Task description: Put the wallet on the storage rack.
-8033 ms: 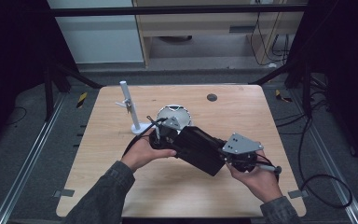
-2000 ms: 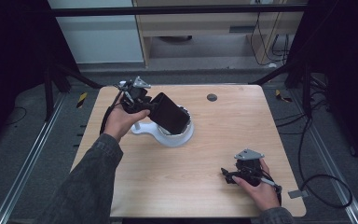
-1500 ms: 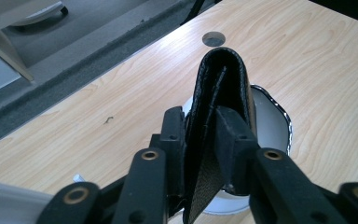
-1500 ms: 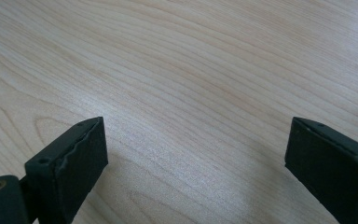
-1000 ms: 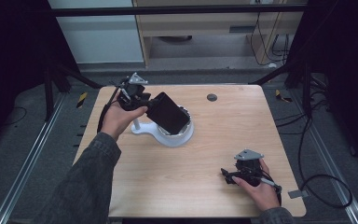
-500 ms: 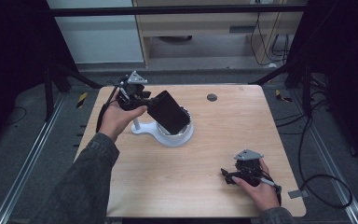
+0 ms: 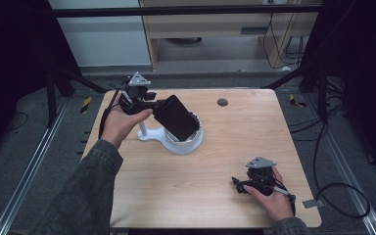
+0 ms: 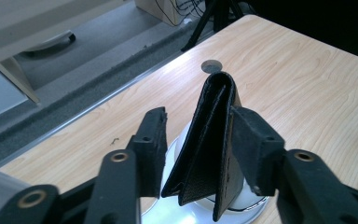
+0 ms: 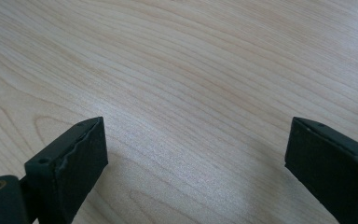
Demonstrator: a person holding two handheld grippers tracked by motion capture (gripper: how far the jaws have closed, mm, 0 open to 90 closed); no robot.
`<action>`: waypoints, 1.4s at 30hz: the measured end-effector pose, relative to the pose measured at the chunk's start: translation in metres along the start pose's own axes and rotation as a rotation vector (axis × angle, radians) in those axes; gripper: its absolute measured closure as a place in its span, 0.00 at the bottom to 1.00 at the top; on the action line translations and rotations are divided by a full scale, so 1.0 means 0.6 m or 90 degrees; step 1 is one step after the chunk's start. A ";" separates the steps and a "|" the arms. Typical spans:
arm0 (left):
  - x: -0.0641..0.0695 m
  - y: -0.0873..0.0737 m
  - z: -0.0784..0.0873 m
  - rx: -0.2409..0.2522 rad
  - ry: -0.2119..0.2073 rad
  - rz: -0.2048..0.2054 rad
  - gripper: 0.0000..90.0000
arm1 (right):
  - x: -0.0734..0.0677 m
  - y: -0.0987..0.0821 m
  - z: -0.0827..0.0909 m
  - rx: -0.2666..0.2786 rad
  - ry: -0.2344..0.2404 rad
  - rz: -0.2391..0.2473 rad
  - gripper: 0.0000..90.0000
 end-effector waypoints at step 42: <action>0.117 -0.359 0.009 -0.111 -0.039 0.023 0.07 | 0.006 -0.007 -0.006 -0.015 0.004 -0.022 0.04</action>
Point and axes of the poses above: each handheld gripper's, and its own axes: z roughly backward along the jaws, y roughly out of its top, x roughly to its right, the point moved 3 cm from there along -z, roughly forward along the jaws, and after that the axes turned 5 degrees about x, right-handed, at the moved point
